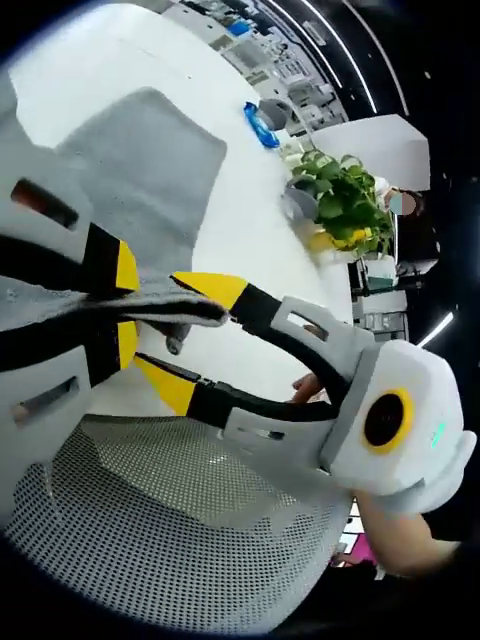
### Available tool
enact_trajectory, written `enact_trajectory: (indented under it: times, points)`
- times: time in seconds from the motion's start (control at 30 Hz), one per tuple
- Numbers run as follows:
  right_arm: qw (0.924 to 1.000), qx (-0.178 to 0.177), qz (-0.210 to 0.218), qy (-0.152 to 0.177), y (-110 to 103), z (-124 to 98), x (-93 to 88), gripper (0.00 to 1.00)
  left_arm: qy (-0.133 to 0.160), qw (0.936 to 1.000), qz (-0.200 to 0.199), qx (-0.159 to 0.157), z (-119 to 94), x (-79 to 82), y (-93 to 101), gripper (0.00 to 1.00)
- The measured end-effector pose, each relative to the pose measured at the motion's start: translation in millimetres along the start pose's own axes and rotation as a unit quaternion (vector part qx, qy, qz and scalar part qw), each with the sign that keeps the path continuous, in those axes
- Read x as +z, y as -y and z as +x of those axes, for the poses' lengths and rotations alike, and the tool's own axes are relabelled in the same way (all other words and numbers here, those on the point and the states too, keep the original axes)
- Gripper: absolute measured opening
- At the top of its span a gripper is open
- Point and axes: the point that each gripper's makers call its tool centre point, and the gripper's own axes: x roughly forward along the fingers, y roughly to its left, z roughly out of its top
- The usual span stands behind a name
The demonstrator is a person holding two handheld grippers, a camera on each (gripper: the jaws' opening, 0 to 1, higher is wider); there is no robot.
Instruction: Fold the towel on the table until its edges align and the towel forms a compact rectangular stack.
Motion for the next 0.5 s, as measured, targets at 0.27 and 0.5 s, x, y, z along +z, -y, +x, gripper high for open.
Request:
enact_trajectory:
  times: [0.27, 0.5]
  points:
    - [0.9996, -0.018, 0.020, 0.009, 20, -9, 2.5, 0.07, -0.036, 0.9940, 0.101, 0.022, -14, -7.8, -3.7, 0.12]
    - [0.9981, -0.020, 0.056, 0.017, 26, -16, -1.9, 0.05, -0.067, 0.9909, 0.108, 0.046, -43, -25.3, -20.6, 0.12]
